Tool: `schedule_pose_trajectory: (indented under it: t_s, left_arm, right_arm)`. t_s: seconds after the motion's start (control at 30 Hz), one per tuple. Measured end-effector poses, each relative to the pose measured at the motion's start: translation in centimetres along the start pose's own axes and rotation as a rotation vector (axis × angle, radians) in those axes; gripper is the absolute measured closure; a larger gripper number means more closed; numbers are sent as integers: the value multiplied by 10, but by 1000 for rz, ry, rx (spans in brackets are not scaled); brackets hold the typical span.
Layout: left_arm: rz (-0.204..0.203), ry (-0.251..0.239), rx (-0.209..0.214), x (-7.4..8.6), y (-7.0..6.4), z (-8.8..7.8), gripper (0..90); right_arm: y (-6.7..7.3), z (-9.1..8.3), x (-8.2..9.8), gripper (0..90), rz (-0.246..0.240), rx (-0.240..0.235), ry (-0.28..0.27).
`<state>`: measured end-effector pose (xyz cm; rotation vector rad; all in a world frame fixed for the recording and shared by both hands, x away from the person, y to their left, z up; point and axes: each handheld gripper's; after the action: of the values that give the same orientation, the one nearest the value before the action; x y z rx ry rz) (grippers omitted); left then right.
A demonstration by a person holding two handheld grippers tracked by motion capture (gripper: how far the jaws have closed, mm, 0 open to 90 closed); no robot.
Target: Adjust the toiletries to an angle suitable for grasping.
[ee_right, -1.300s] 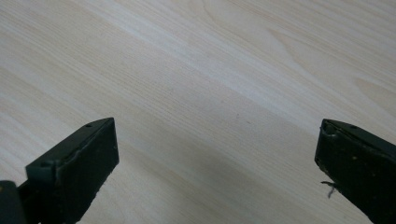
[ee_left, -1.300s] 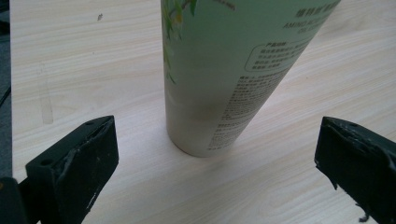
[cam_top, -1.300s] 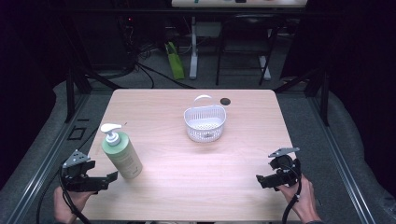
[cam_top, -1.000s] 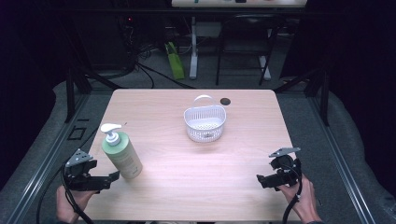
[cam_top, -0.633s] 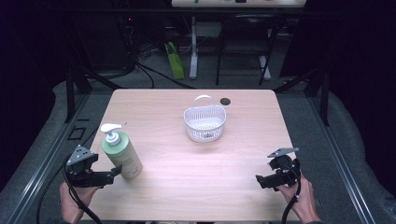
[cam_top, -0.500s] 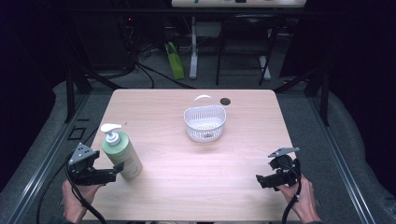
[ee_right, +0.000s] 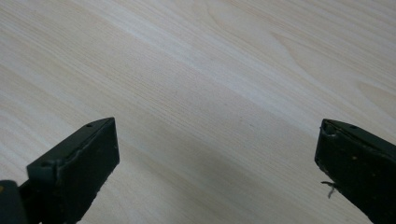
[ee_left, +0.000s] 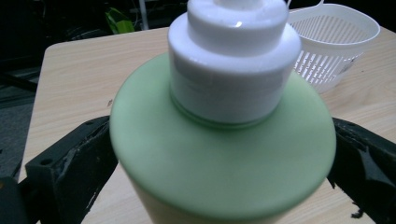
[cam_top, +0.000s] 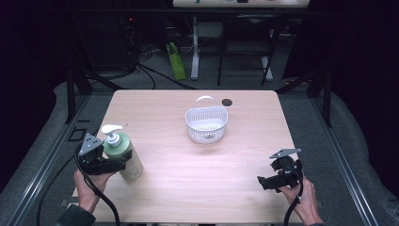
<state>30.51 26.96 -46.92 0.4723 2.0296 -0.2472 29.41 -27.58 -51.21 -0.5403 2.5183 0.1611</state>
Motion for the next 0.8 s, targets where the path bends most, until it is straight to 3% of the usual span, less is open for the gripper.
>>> schedule_pose_trajectory:
  t_s: [0.1, 0.3, 0.8]
  left_arm:
    - [5, -19, -6, 0, -1, 1, 112]
    - [17, -25, -9, -1, -7, 4, 117]
    - [71, -43, 97, -16, -43, 32, 121]
  right_arm:
    - [-1, -1, 0, 0, 1, 1, -5]
    - [1, -2, -1, 0, 1, 1, -7]
    - [0, -5, 0, 0, 1, 7, -32]
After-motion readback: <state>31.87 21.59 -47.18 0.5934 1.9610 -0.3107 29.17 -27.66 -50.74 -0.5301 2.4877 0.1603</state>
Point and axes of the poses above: each handheld gripper's, and its own axes: z roughly forward along the jaws, x roughly out of its underside, y roughly to its left, and after that the axes turned 4 degrees about z, right-handed
